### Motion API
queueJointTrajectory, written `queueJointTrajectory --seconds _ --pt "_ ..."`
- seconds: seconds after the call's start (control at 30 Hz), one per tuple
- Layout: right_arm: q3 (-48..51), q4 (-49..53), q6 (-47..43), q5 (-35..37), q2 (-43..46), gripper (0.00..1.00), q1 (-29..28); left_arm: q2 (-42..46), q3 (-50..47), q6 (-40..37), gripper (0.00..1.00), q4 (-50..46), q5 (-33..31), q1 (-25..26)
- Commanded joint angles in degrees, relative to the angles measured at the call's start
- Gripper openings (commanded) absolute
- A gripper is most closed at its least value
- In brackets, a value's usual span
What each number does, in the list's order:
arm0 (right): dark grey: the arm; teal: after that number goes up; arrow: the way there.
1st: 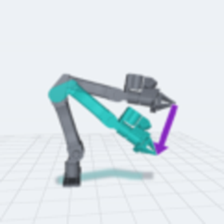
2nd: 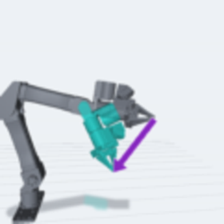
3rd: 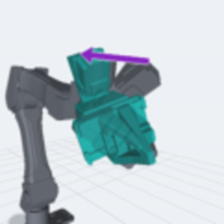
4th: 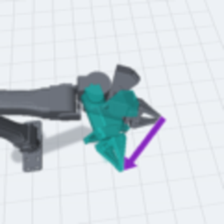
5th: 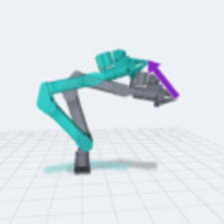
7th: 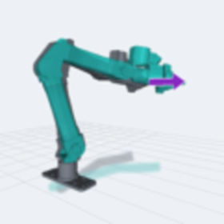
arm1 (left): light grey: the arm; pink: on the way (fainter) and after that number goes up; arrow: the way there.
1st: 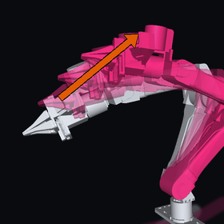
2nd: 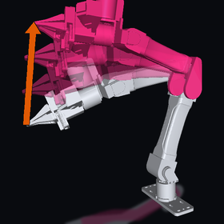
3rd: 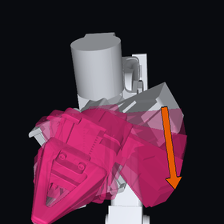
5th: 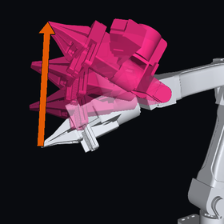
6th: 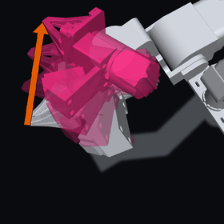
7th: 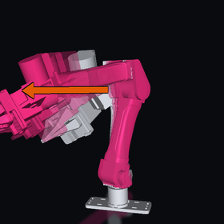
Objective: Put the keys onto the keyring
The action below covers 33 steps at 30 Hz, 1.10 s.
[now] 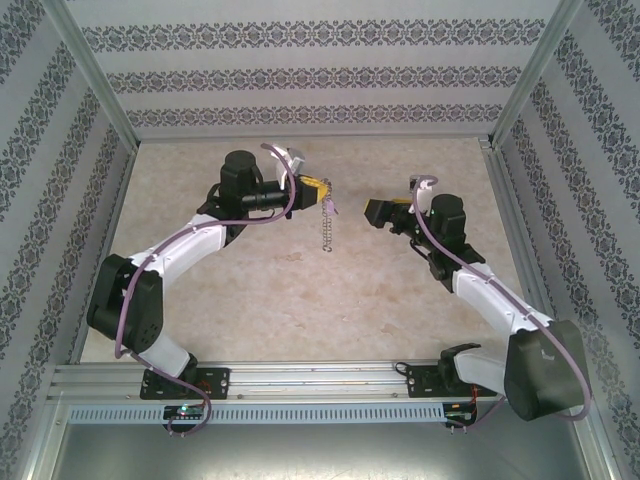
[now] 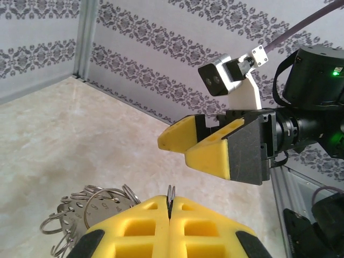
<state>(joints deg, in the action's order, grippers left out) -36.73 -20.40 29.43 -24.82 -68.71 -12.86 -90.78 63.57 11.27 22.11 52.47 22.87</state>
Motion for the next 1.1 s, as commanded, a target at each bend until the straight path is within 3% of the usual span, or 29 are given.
queueJointTrajectory --seconds 0.0,0.4,0.67,1.07 --pt "-2.70 -5.46 2.63 -6.72 -2.96 0.79 0.21 2.08 -1.30 2.07 0.00 8.40 -2.50 0.51" --pt "-6.41 -31.39 15.46 -17.62 -11.22 0.49 -3.45 0.60 -5.30 10.09 0.00 20.60 -3.82 0.52" --pt "-9.87 -35.30 17.27 -20.12 -15.42 0.31 -6.76 -1.02 -5.20 13.49 0.00 24.51 -2.67 0.51" --pt "-10.92 -36.46 17.73 -20.46 -17.60 0.29 -8.16 -1.46 -4.83 14.14 0.00 24.82 -2.15 0.57"
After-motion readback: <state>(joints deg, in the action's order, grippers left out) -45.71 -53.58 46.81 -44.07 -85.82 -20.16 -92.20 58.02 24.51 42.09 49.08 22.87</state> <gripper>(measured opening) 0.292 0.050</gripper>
